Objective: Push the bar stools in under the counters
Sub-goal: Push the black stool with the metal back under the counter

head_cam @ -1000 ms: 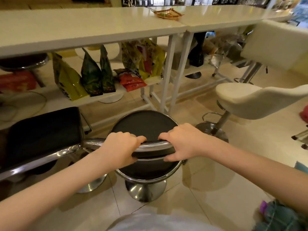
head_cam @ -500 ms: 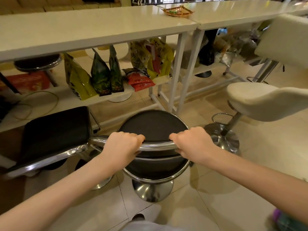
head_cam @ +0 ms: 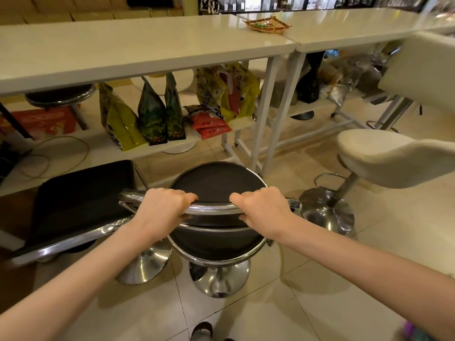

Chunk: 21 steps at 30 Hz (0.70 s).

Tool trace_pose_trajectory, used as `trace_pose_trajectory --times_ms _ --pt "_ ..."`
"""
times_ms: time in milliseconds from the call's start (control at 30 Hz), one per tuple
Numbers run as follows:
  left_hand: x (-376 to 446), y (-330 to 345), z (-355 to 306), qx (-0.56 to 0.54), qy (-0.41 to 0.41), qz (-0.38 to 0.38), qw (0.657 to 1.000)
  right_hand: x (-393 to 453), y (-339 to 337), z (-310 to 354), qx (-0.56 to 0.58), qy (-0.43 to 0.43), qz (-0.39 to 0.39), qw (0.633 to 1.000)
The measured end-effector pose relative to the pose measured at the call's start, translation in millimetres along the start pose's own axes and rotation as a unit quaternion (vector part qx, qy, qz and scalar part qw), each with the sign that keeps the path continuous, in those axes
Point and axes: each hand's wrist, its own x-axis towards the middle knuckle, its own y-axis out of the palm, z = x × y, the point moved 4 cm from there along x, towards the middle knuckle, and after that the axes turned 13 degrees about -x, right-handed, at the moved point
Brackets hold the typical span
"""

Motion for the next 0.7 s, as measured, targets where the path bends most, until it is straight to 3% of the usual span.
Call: trace_pose_trajectory --times_ms 700 --pt "62.5 6.1 -12.8 -0.013 -0.027 -0.080 0.996 30.2 33.2 -75.2 -0.046 -0.011 -0.030 0.998"
